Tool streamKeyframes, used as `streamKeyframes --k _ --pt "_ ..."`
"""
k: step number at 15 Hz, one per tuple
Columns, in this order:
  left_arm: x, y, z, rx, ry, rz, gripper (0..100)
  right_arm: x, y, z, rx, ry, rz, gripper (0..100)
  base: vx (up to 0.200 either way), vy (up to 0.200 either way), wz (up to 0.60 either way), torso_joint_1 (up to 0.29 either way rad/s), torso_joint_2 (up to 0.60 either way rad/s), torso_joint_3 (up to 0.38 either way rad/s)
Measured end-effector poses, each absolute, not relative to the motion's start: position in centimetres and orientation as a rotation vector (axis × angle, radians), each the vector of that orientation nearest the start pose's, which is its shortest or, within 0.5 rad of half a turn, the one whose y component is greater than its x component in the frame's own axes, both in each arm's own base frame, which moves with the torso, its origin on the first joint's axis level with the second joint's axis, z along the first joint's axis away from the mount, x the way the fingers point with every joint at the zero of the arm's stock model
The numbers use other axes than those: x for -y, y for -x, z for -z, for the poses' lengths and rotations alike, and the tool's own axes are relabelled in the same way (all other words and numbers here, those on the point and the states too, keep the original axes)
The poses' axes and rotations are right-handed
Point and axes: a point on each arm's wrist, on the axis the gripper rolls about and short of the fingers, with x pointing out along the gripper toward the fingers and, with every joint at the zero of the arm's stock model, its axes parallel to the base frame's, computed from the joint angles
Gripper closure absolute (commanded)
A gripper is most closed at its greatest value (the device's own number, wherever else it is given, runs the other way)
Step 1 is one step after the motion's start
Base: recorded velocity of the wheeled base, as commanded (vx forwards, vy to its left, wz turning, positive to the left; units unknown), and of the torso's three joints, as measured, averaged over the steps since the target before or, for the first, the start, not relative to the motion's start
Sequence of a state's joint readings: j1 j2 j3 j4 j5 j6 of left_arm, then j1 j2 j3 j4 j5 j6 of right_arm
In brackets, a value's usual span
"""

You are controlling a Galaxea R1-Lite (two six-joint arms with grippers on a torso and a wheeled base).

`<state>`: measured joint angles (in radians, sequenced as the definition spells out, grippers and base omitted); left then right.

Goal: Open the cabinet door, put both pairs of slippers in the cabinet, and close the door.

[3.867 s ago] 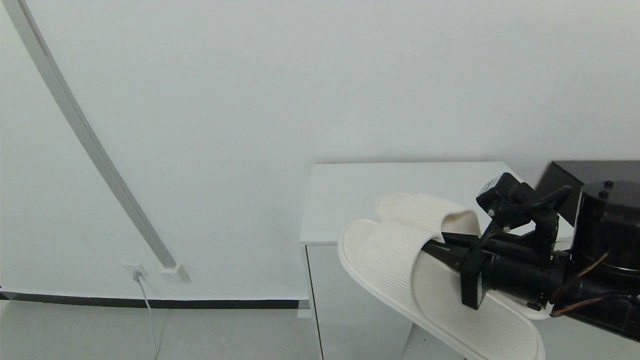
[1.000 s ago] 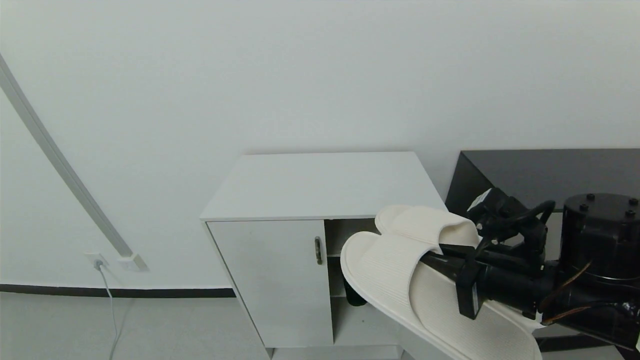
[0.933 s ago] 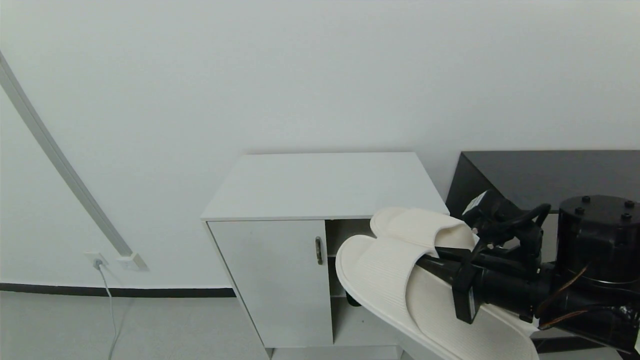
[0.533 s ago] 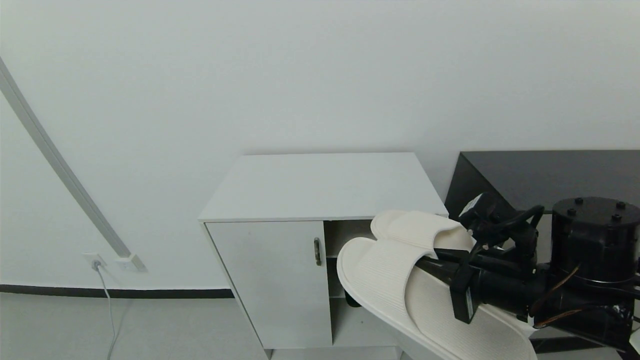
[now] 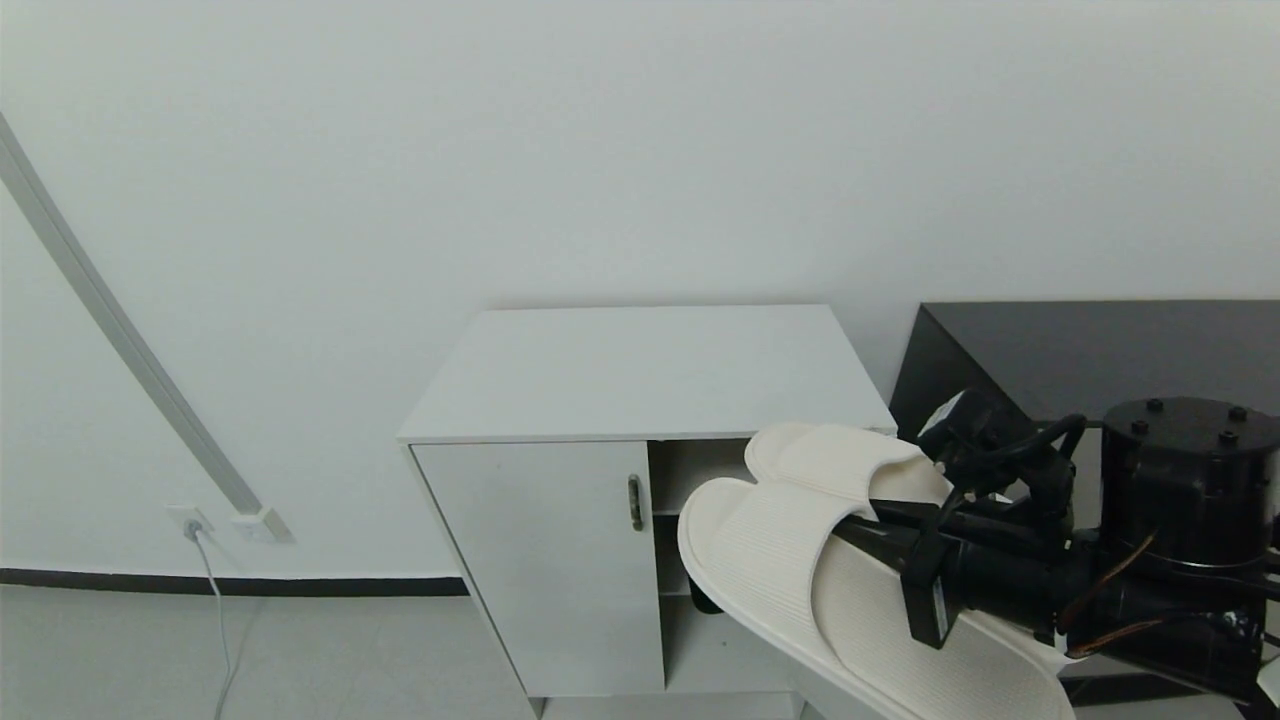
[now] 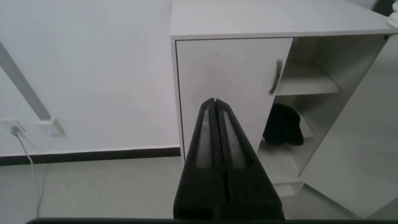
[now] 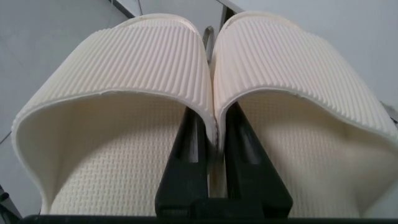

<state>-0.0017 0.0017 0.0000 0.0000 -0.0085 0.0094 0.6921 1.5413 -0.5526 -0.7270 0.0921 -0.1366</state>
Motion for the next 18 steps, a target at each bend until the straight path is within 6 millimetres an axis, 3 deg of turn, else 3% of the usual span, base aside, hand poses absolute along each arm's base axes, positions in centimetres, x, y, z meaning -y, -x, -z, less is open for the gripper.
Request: streamKeyframes --k 6,11,18 --pt "0.0 2.3 -7.6 -0.002 -0.009 0.011 100 -17.0 -19.5 -17.0 -0.114 0.180 -0.808 100 0.000 0.000 0.00 -0.056 0.12 0.067" --pt "0.0 2.3 -7.6 -0.002 -0.009 0.010 100 -17.5 -19.6 -15.6 -0.142 0.191 -0.823 100 0.000 0.000 0.00 -0.185 0.42 0.246" --pt "0.0 2.3 -7.6 -0.002 -0.009 0.010 100 -17.5 -19.6 -15.2 -0.155 0.195 -0.825 100 0.000 0.000 0.00 -0.221 0.54 0.319"
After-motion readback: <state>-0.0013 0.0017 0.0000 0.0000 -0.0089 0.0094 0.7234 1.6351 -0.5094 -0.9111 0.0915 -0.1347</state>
